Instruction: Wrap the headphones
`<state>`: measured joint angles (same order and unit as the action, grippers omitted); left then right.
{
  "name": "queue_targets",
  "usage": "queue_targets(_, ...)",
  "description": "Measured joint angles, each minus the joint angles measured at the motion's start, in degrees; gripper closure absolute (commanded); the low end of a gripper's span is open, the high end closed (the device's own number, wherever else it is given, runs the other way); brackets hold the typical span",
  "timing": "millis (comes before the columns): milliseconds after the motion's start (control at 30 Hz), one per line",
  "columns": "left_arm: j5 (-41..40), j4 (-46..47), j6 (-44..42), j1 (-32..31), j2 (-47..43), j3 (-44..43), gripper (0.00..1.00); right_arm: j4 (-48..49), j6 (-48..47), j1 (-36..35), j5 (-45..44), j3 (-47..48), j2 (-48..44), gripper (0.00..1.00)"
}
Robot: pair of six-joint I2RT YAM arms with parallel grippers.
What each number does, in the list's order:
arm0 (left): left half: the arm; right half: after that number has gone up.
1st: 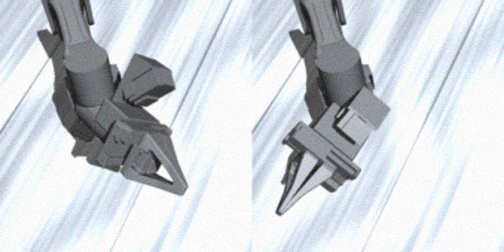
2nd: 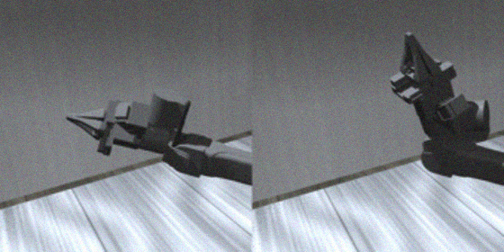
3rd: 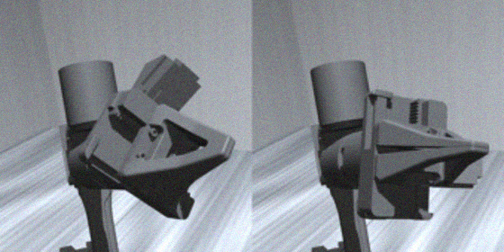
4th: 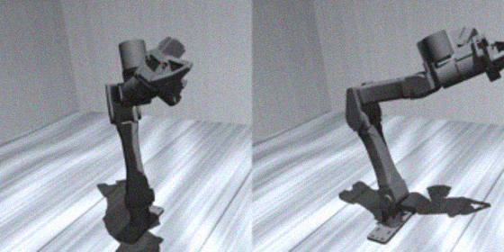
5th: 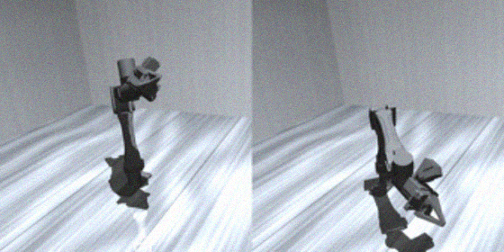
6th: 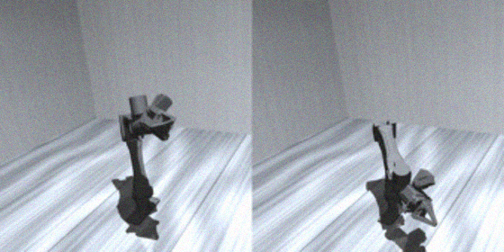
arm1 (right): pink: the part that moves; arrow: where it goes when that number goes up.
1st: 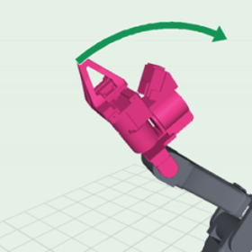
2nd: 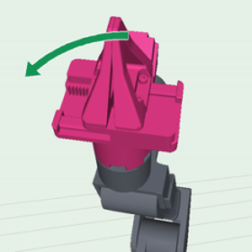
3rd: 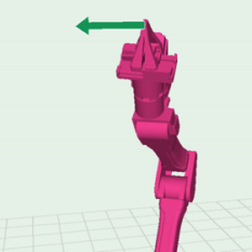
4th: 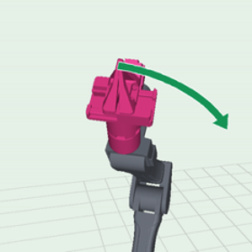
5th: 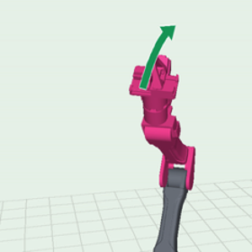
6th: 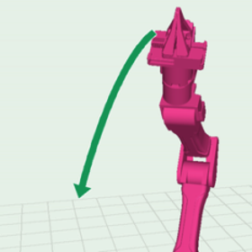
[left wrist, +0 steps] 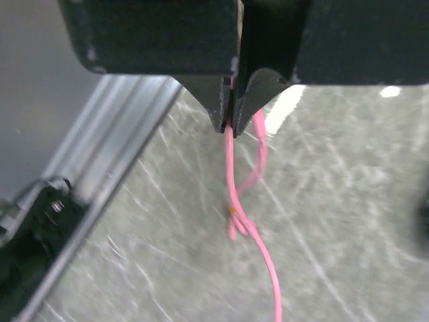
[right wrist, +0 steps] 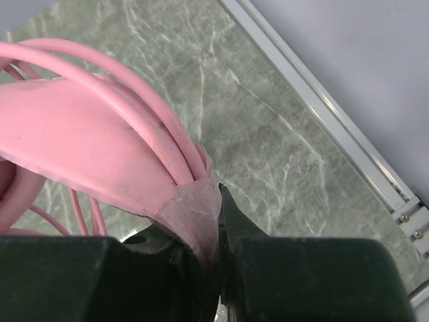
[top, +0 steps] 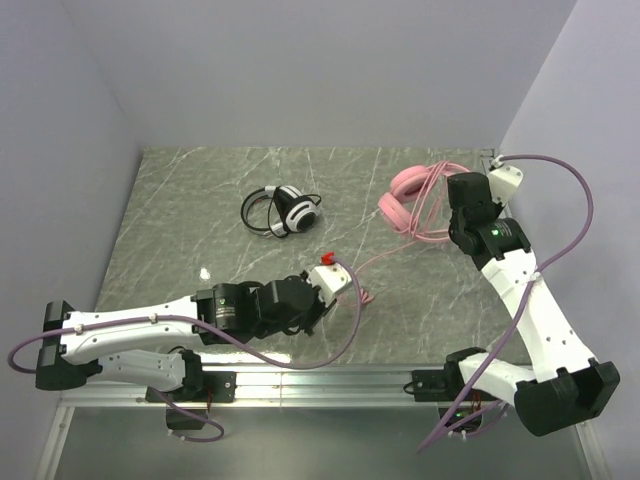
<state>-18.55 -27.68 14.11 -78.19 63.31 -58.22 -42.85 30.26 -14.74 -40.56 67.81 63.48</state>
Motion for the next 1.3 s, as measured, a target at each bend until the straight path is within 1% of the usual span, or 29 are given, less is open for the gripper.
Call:
queue_targets(133, -9.0, -3.3, -1.7, 0.0, 2.2, -5.6, 1.00, 0.5, -0.5, 0.0, 0.0, -3.5, -0.7, 1.00)
queue_targets(267, -18.6, -2.0, -6.3, 0.2, 2.8, -7.7, 1.00, 0.6, -1.2, -0.7, 0.5, -6.8, -1.1, 1.00)
queue_targets(333, -20.8, 0.4, -10.0, 1.4, 2.6, -7.7, 1.00, 0.6, -1.5, -1.6, 1.2, -7.6, -1.3, 1.00)
queue_targets(433, -20.5, 5.9, -16.0, 5.2, 1.9, -7.7, 1.00, 1.0, -2.0, -3.9, 2.7, -8.7, -1.7, 1.00)
queue_targets(600, -14.1, 14.8, -24.1, 10.6, 0.4, -7.7, 1.00, 1.2, -3.1, -9.0, 5.1, -9.4, -3.0, 1.00)
queue_targets(733, -10.4, 19.8, -28.7, 12.2, 1.1, -7.7, 1.00, 0.9, -3.6, -12.3, 6.6, -9.5, -4.3, 1.00)
queue_targets(867, -6.6, 24.0, -32.3, 13.8, 3.3, -7.7, 1.00, 0.7, -4.4, -14.3, 9.3, -10.9, -6.9, 1.00)
queue_targets(1033, 0.7, 27.7, -33.1, 19.3, 5.3, -7.8, 1.00, 0.0, -4.8, -16.3, 12.2, -12.4, -9.4, 1.00)
queue_targets(1200, 6.9, 27.5, -32.9, 23.7, 9.4, -11.6, 1.00, 0.7, -4.8, -18.1, 14.8, -13.9, -9.9, 1.00)
queue_targets(1300, 11.5, 27.6, -32.1, 25.8, 11.2, -12.4, 1.00, 1.1, -5.0, -18.9, 17.2, -15.1, -11.4, 1.00)
